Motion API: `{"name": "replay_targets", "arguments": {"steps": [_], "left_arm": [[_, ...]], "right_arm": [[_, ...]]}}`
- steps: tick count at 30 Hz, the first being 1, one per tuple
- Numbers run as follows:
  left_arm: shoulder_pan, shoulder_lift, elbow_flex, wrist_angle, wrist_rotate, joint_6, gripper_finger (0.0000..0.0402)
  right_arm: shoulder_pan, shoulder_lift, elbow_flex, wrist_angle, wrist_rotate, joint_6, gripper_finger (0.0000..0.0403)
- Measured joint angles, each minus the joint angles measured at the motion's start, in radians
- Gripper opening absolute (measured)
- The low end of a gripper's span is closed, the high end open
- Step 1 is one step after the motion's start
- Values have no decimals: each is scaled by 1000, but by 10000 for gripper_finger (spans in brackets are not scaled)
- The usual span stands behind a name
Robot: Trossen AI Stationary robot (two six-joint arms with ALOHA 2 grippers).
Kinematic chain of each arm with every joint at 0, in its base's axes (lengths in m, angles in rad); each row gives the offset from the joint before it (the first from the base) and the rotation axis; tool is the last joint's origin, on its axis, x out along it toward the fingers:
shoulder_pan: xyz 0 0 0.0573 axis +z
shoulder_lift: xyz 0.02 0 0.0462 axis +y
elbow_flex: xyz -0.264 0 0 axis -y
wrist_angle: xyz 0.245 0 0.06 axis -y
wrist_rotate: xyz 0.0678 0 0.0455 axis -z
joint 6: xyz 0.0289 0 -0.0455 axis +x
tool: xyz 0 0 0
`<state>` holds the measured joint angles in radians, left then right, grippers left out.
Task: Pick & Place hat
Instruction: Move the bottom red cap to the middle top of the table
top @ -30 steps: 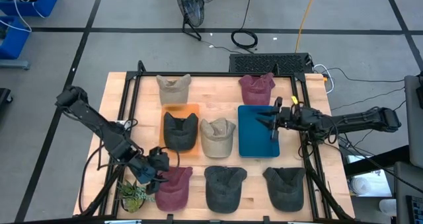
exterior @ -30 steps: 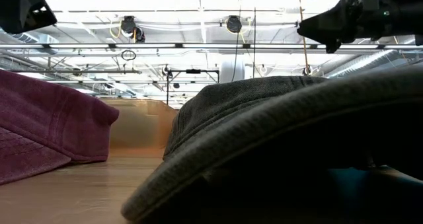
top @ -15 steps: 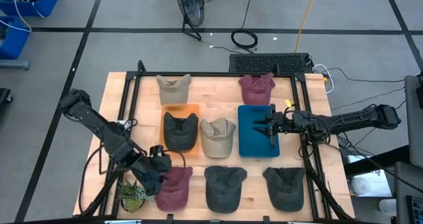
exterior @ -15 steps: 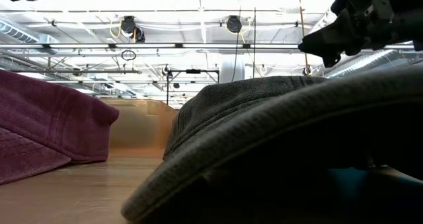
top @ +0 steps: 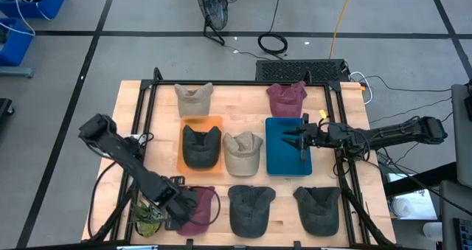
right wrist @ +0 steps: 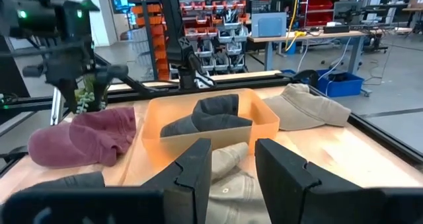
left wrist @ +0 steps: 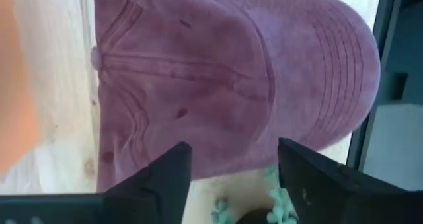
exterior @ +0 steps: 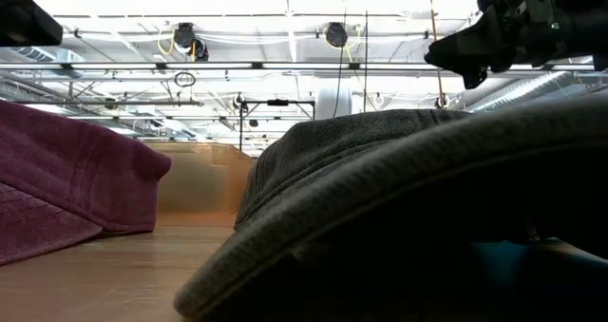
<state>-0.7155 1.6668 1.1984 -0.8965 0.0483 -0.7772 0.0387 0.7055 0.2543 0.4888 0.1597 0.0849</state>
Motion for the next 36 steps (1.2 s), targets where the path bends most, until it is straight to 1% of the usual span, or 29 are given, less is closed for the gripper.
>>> {"name": "replay_targets", "arguments": {"steps": [5, 8, 10, 13, 16, 22, 24, 28, 36], "left_arm": [[12, 15, 0, 62, -38, -30, 270], [27, 16, 0, 61, -51, -44, 277], [36, 16, 0, 60, -39, -54, 274], [42, 16, 0, 61, 6, -60, 258], [39, 16, 0, 62, 29, -62, 234], [21, 16, -1, 65, 30, -71, 185], [17, 15, -13, 91, 31, -86, 171], [18, 15, -47, 139, 38, -103, 151], [21, 15, -64, 142, 4, -100, 112]], "right_arm": [[0, 0, 0, 9, -3, 13, 105], [8, 0, 0, -7, -5, 48, 105], [15, 0, 0, -12, -6, 63, 105], [29, 0, 0, -11, -6, 81, 105], [44, 0, 0, -11, -6, 94, 105], [63, 0, 0, -11, -4, 98, 105], [62, 0, 0, -13, -4, 104, 105], [62, 0, 0, -24, -4, 113, 105], [62, 0, 0, -30, -4, 130, 105]]}}
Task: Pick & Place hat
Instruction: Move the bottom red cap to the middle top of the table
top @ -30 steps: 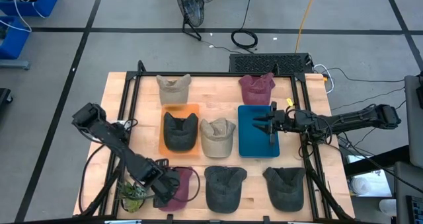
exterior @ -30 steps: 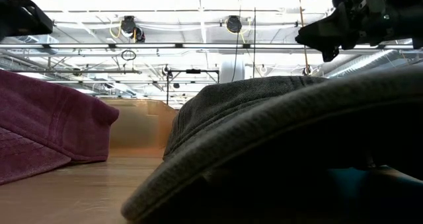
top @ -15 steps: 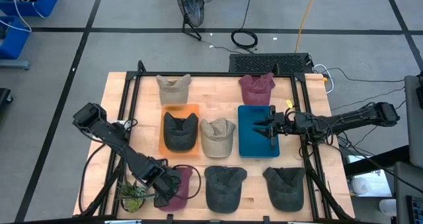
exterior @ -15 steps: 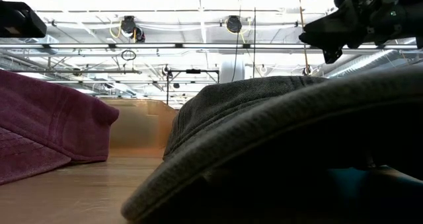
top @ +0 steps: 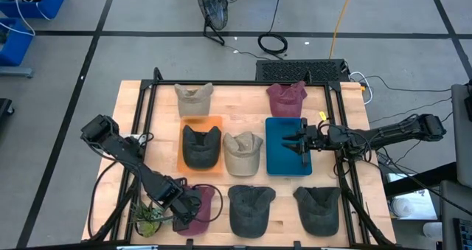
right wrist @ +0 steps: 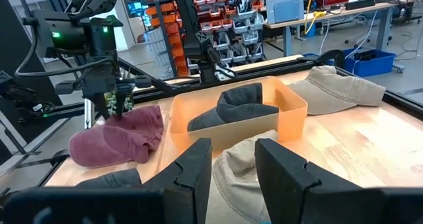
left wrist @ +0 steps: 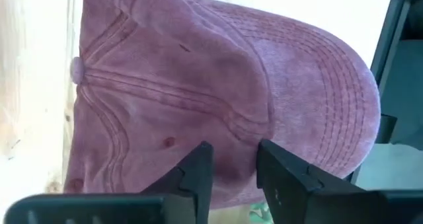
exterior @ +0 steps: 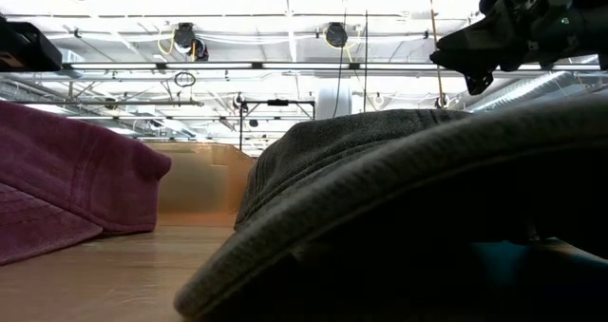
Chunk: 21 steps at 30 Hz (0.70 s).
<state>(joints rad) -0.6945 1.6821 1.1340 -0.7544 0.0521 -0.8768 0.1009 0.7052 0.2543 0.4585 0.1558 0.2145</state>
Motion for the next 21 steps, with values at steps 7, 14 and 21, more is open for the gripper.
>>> {"name": "replay_targets", "arguments": {"steps": [7, 14, 21], "left_arm": [[0, 0, -7, 1, -12, 4, 52], [0, 0, -7, 8, -27, 16, 12], [15, -8, 38, -7, 16, 53, 7]], "right_arm": [[0, 0, 0, -35, 0, -14, 105], [0, 0, 0, -39, 0, -6, 105], [0, 0, 0, -36, 0, -17, 105]]}}
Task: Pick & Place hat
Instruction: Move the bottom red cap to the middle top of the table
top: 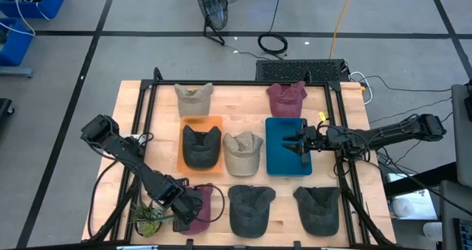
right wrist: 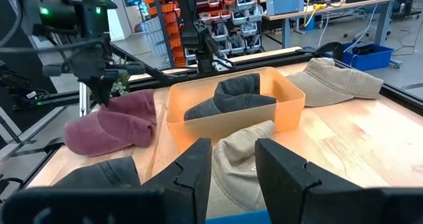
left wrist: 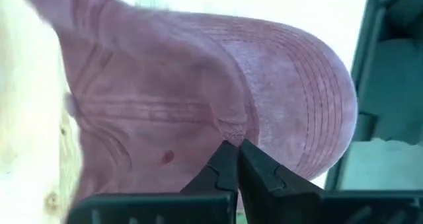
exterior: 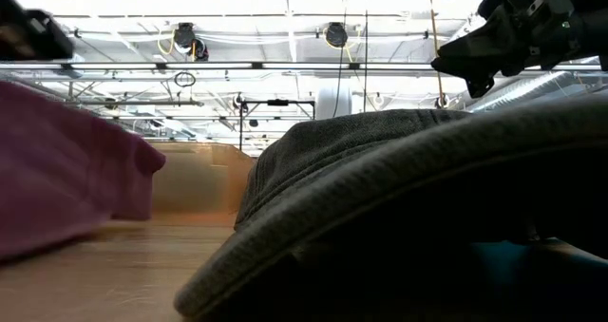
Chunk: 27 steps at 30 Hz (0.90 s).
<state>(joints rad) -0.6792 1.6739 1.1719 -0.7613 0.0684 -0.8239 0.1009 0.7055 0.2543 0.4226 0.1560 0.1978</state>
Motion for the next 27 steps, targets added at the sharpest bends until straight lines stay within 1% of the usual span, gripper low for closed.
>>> {"name": "replay_targets", "arguments": {"steps": [3, 6, 11, 16, 20, 22, 27], "left_arm": [[14, -9, 28, -11, -11, 26, 7], [23, -7, 61, -63, -14, 54, 5], [64, -7, 154, -147, -27, 159, 4], [100, -7, 326, -243, -131, 327, 5], [161, -7, 427, -265, -238, 474, 5], [198, -7, 454, -276, -272, 529, 5], [298, -8, 441, -293, -259, 617, 5]], "right_arm": [[0, 0, 0, 8, 0, 0, 105], [0, 0, 0, 14, -1, -1, 105], [0, 0, 0, 21, -2, -8, 105], [0, -20, 0, 23, -3, -15, 105], [0, -61, 0, 22, -3, -27, 105], [1, -84, 0, 21, -4, -27, 105], [27, -124, 0, -1, -4, -57, 105]]}}
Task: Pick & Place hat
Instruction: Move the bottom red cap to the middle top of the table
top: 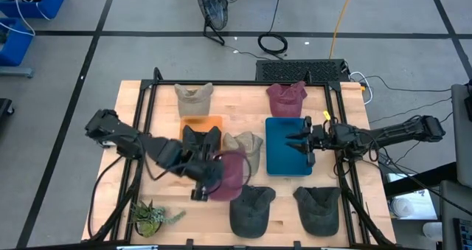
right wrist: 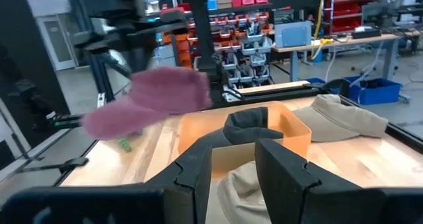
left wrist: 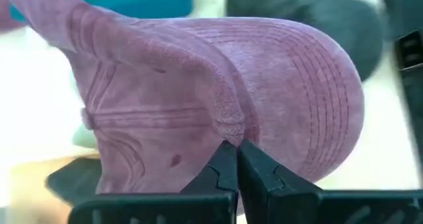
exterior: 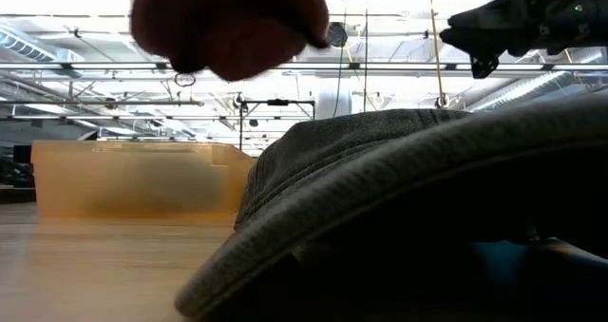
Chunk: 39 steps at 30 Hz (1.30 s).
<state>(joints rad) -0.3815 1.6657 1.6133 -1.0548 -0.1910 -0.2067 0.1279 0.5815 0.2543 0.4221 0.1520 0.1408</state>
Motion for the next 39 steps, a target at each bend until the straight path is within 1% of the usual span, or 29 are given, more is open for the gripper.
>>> {"name": "replay_targets", "arguments": {"steps": [4, 10, 15, 18, 24, 27, 32, 34, 37, 39], "left_arm": [[71, 0, -10, 13, 0, 102, 3], [175, 0, -10, 27, -10, 235, 4], [244, 0, -10, 33, -12, 321, 7], [295, 0, -10, 79, -17, 410, 3], [438, 9, -10, 201, -19, 601, 6], [513, 21, -11, 252, 14, 656, 4], [634, 74, -10, 343, 64, 748, 5], [682, 114, -10, 410, 73, 785, 4], [746, 188, -11, 486, 132, 833, 11], [778, 241, -11, 526, 147, 860, 12]], "right_arm": [[15, -19, 0, -3, 1, -30, 105], [18, -27, 0, -8, 2, -32, 105], [18, -26, 0, -13, 3, -33, 105], [18, -26, 0, -13, 4, -38, 105], [18, -26, 0, -13, 4, -40, 105], [18, -26, 0, -16, 4, -41, 105], [18, -23, 0, -17, 5, -48, 105], [18, -22, 0, -29, 5, -48, 105], [18, -19, 1, -58, 8, -43, 105], [18, -18, 1, -79, 9, -32, 105]]}}
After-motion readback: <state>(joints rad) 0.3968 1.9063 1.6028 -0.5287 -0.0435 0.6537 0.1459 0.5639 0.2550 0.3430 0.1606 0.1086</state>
